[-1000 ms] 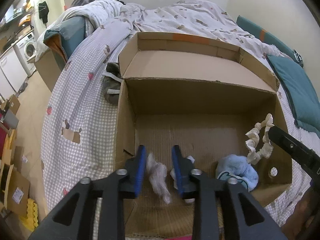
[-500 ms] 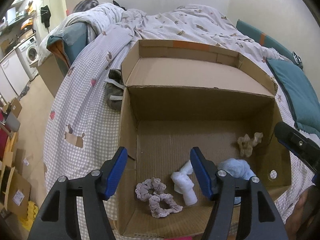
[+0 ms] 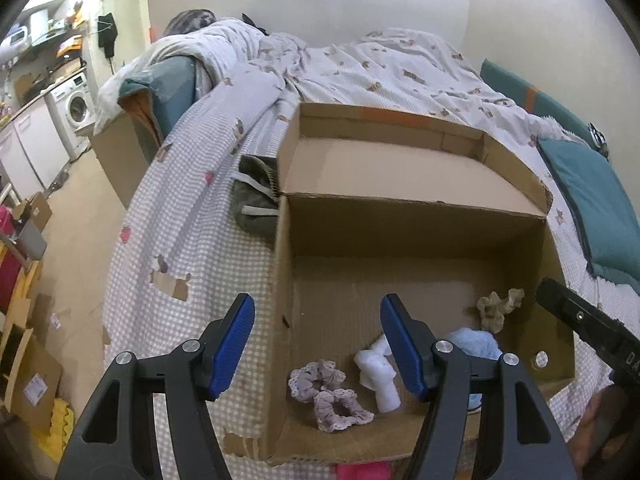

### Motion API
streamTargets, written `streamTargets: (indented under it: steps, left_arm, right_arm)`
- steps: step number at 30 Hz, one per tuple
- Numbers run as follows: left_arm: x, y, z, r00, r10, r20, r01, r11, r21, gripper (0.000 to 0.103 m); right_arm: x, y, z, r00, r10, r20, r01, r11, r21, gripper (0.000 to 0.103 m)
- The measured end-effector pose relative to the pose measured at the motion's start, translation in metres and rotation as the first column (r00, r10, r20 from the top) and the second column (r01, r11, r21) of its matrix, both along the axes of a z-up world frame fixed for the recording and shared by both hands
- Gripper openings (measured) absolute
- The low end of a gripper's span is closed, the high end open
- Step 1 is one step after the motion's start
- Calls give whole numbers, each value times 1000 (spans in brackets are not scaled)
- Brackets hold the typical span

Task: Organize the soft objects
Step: 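Move both tools back toward the pink duck and clear plastic bag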

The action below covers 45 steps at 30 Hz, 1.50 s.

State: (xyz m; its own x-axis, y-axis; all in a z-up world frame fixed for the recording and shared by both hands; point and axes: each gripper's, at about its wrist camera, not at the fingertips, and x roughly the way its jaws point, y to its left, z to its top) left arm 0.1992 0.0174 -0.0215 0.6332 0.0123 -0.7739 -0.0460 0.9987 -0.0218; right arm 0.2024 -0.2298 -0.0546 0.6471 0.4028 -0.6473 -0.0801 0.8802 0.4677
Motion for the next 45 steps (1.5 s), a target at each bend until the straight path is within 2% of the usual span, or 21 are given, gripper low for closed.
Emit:
streamTargets:
  steps: [13, 19, 25, 32, 38, 45]
  left_arm:
    - [-44, 19, 15, 999, 33, 22, -32, 999, -6, 62]
    - [-64, 23, 12, 999, 42, -1, -42, 999, 2, 62]
    - [-82, 32, 10, 997, 69, -21, -70, 997, -19, 62]
    - [-97, 37, 4, 994, 94, -49, -96, 994, -44, 62]
    - [-106, 29, -5, 993, 81, -80, -85, 996, -42, 62]
    - [-106, 21, -11, 993, 60, -104, -65, 997, -42, 63]
  right_arm:
    - [-37, -2, 11, 1000, 29, -5, -29, 998, -53, 75]
    - [-58, -5, 9, 999, 15, -43, -19, 995, -96, 75]
    - [-79, -15, 4, 996, -4, -91, -2, 998, -68, 75]
    - [-97, -13, 7, 996, 4, -87, -11, 997, -82, 75]
    - [-105, -14, 3, 994, -11, -108, 4, 997, -72, 75]
    - [-106, -12, -12, 984, -27, -178, 5, 993, -121, 75]
